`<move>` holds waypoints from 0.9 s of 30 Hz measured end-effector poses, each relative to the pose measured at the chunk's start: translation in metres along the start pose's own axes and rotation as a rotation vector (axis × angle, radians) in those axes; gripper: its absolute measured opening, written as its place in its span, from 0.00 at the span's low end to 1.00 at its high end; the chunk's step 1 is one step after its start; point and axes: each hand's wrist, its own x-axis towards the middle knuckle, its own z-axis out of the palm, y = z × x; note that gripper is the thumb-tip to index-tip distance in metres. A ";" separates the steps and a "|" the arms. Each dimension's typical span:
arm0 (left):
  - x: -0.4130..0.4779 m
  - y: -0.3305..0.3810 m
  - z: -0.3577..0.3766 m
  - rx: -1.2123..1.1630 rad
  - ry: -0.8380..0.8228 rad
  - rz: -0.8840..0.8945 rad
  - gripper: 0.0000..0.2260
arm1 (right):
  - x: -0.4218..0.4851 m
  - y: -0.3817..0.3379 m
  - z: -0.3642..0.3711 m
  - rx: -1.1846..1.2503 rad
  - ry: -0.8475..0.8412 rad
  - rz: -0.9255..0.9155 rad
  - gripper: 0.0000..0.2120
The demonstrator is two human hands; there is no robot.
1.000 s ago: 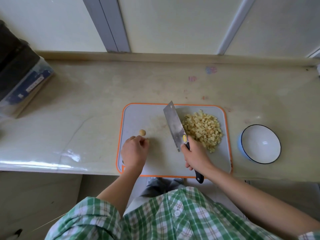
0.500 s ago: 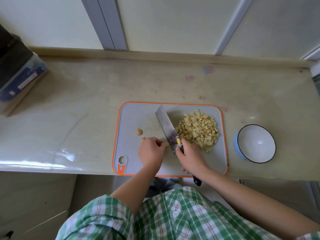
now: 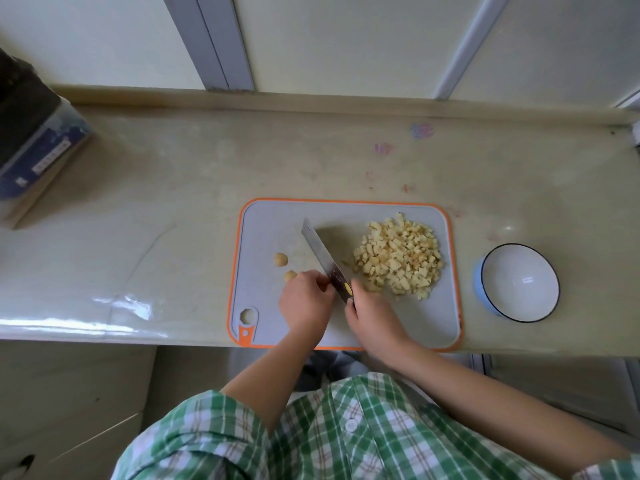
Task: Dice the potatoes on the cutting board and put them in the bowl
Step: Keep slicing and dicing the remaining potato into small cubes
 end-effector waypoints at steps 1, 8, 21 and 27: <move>0.000 -0.001 0.000 0.007 0.004 0.006 0.05 | 0.001 0.000 0.001 0.003 0.002 -0.003 0.04; 0.004 -0.007 0.000 0.047 0.005 0.104 0.04 | 0.003 0.002 -0.025 0.257 0.014 0.003 0.05; 0.020 -0.016 -0.005 0.293 -0.049 0.463 0.06 | -0.007 0.010 -0.030 0.355 -0.019 0.133 0.06; 0.012 -0.011 0.002 0.272 0.023 0.358 0.07 | -0.004 0.012 -0.024 0.207 0.013 0.035 0.08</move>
